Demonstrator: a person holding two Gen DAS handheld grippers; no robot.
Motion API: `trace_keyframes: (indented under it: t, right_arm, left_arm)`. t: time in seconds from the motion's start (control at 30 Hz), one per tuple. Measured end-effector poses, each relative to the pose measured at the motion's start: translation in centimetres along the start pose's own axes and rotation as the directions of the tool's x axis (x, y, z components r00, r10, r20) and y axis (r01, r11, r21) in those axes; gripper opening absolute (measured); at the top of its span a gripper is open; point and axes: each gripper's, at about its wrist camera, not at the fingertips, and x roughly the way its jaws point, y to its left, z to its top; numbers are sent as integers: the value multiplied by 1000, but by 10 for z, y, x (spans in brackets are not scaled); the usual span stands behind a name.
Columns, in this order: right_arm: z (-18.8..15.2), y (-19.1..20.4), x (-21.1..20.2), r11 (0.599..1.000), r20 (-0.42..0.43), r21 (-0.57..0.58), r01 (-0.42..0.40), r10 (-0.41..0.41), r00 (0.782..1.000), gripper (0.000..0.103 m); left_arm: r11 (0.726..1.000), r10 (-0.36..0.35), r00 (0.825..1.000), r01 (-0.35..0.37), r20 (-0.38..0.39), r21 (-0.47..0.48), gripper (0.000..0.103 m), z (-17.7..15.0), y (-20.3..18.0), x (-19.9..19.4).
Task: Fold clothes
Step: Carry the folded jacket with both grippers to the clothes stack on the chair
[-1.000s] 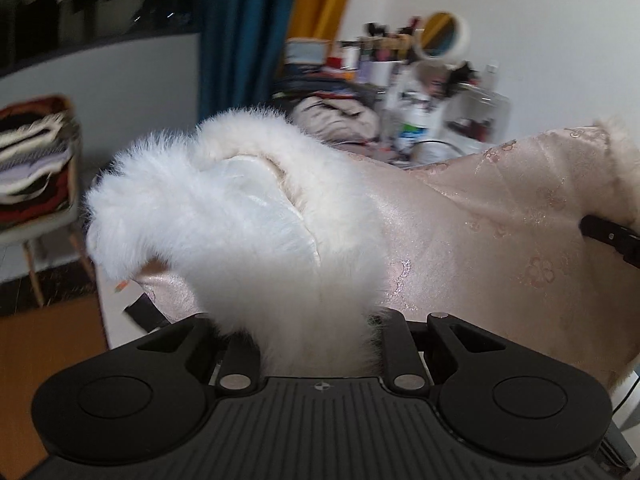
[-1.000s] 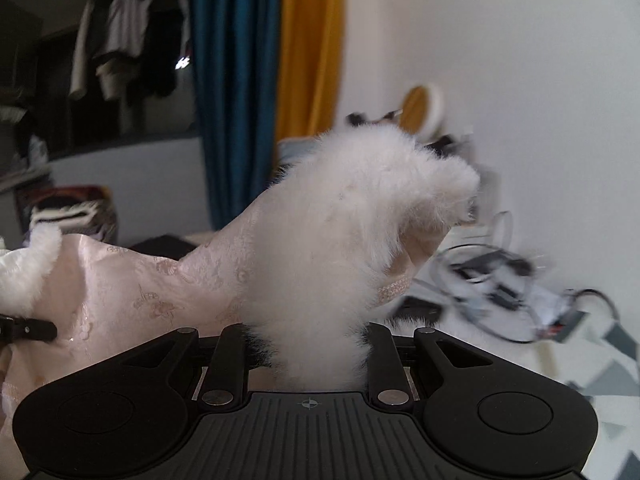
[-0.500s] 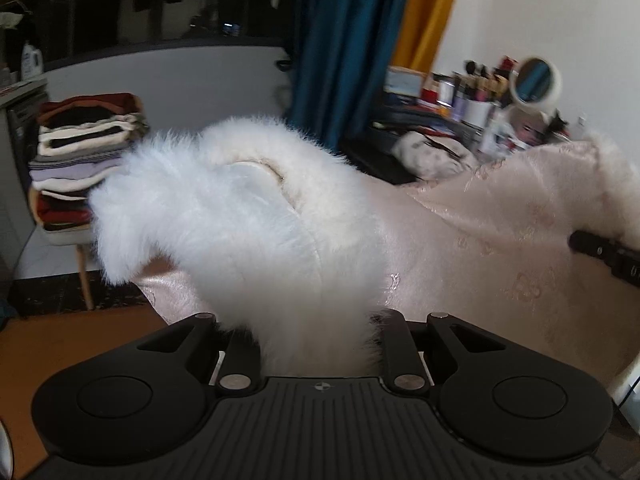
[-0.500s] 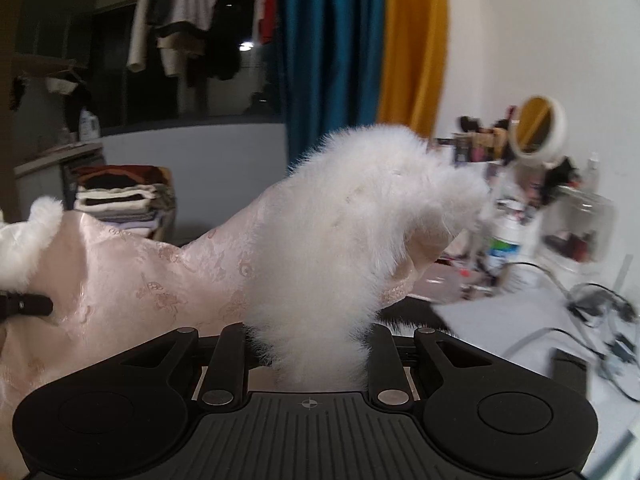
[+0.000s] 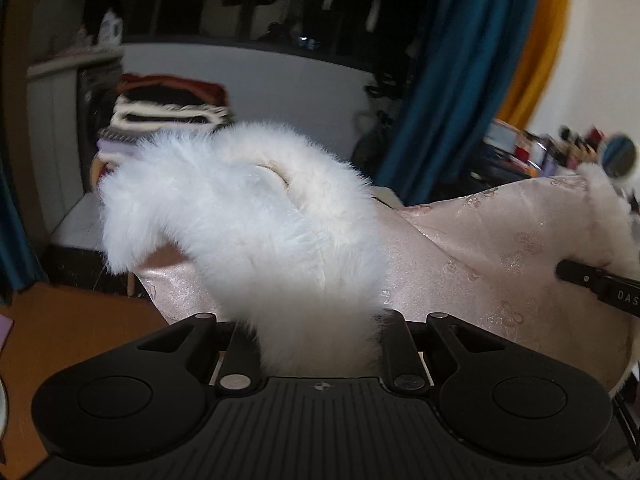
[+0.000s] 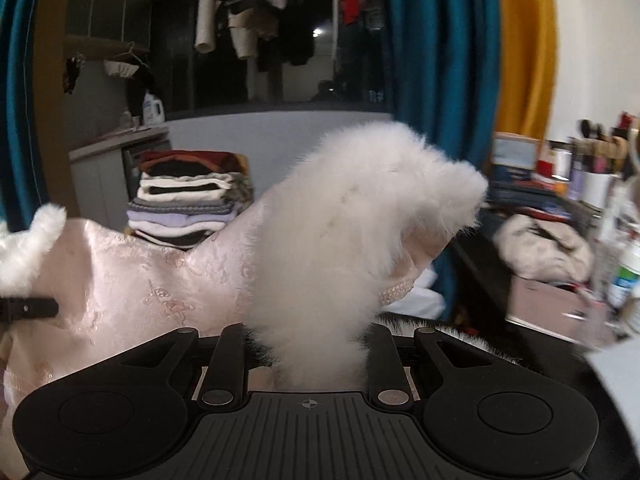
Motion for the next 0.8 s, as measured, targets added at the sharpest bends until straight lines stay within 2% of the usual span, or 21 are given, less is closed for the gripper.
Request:
trace_keyframes:
  t: [0.17, 0.33, 0.5, 0.67, 0.8]
  right_arm:
    - [34, 103, 68, 998, -41, 65, 9, -6, 999, 18]
    - [68, 180, 125, 998, -32, 66, 2, 0, 999, 18]
    - [101, 254, 182, 998, -23, 65, -5, 7, 1000, 18]
    - [118, 282, 229, 999, -6, 43, -25, 25, 1000, 18]
    - [133, 287, 275, 998, -14, 57, -32, 33, 999, 18]
  left_arm:
    - [999, -12, 1000, 13, -16, 31, 18, 48, 89, 17]
    - [999, -9, 1000, 9, -2, 37, 18, 103, 180, 39]
    - [999, 16, 999, -17, 33, 35, 18, 137, 237, 63]
    - [999, 37, 999, -37, 29, -1, 18, 160, 275, 95]
    - [999, 39, 999, -39, 0, 0, 18, 184, 295, 129]
